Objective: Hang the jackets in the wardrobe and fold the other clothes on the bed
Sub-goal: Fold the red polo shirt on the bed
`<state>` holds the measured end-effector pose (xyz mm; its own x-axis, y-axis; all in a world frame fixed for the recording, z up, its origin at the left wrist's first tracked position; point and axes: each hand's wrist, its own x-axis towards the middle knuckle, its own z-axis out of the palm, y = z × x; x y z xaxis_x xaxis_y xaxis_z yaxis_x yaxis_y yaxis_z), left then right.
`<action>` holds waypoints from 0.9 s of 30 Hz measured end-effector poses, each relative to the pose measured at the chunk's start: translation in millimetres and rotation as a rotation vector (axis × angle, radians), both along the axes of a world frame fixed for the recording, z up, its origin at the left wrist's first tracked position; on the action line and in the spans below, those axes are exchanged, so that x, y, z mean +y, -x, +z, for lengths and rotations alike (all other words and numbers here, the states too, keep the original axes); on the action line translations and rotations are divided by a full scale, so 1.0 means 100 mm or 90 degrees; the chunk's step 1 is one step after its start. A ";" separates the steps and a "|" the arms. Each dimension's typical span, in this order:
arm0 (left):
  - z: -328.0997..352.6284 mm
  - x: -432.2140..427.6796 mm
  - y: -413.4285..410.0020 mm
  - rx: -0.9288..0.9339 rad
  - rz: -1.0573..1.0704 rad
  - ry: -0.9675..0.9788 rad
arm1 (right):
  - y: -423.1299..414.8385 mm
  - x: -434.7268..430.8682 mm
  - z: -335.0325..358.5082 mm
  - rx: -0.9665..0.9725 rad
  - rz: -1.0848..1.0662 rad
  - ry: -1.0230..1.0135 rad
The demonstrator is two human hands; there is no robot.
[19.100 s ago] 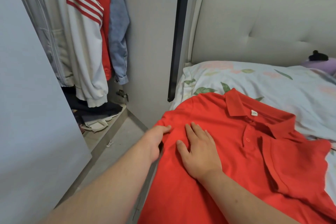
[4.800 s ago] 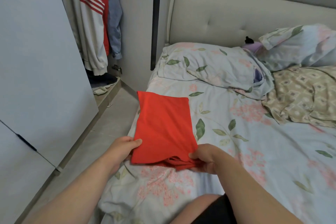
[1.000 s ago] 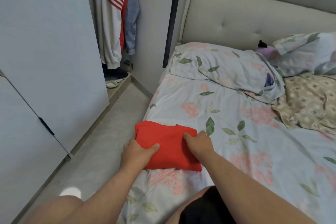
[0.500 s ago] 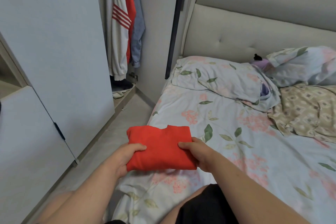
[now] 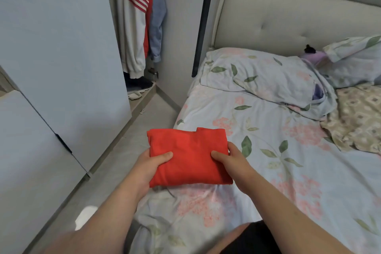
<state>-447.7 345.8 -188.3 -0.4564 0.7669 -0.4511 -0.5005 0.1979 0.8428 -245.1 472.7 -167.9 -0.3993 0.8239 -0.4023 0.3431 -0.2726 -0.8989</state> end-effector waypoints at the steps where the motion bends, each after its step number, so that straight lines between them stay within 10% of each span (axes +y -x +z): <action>1: -0.01 0.09 0.03 0.006 -0.006 0.001 | 0.02 0.04 -0.01 -0.009 -0.014 -0.016; 15: -0.48 1.14 0.51 0.053 -0.040 0.102 | 0.67 0.66 -0.53 -0.170 -0.167 -0.104; 27: 0.60 1.17 1.24 0.027 -0.076 0.199 | 1.26 0.78 0.60 -0.181 -0.160 -0.014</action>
